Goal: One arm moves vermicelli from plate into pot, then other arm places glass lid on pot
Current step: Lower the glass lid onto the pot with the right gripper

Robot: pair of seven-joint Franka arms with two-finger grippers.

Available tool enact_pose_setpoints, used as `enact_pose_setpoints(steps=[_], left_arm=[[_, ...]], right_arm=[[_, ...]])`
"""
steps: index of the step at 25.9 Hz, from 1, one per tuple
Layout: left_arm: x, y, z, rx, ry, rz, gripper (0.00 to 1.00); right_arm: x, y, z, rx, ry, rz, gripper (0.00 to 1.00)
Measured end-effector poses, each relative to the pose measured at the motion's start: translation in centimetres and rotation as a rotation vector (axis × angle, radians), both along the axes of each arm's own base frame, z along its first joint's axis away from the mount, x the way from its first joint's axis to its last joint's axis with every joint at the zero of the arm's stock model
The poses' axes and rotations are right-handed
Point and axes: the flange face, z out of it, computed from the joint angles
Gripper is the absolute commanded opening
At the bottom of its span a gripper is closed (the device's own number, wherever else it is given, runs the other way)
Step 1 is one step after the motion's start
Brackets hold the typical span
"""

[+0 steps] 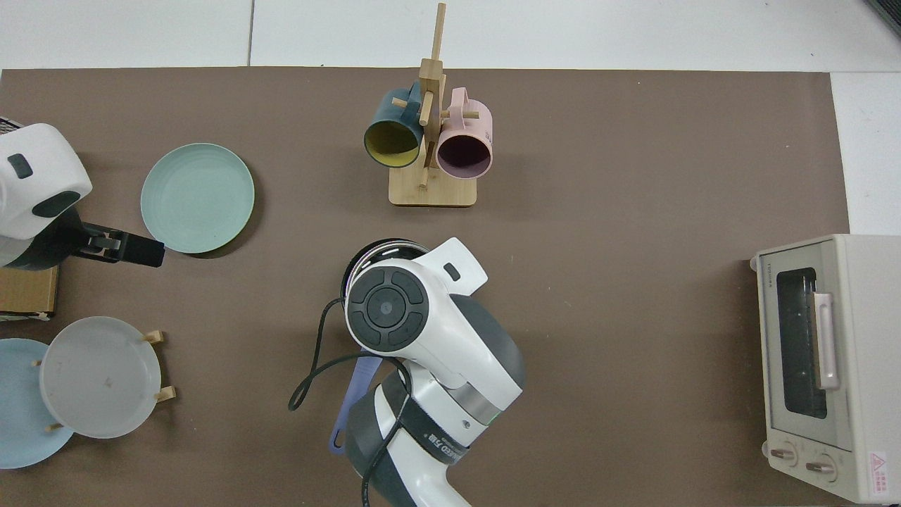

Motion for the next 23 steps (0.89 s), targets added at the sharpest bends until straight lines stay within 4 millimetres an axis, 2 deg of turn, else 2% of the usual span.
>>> enact_pose_setpoints(steps=[23], left_arm=[[0.0,0.0,0.0,0.0,0.0,0.0,1.0]], right_arm=[[0.1,0.0,-1.2,0.028,-0.002,0.034,0.0]])
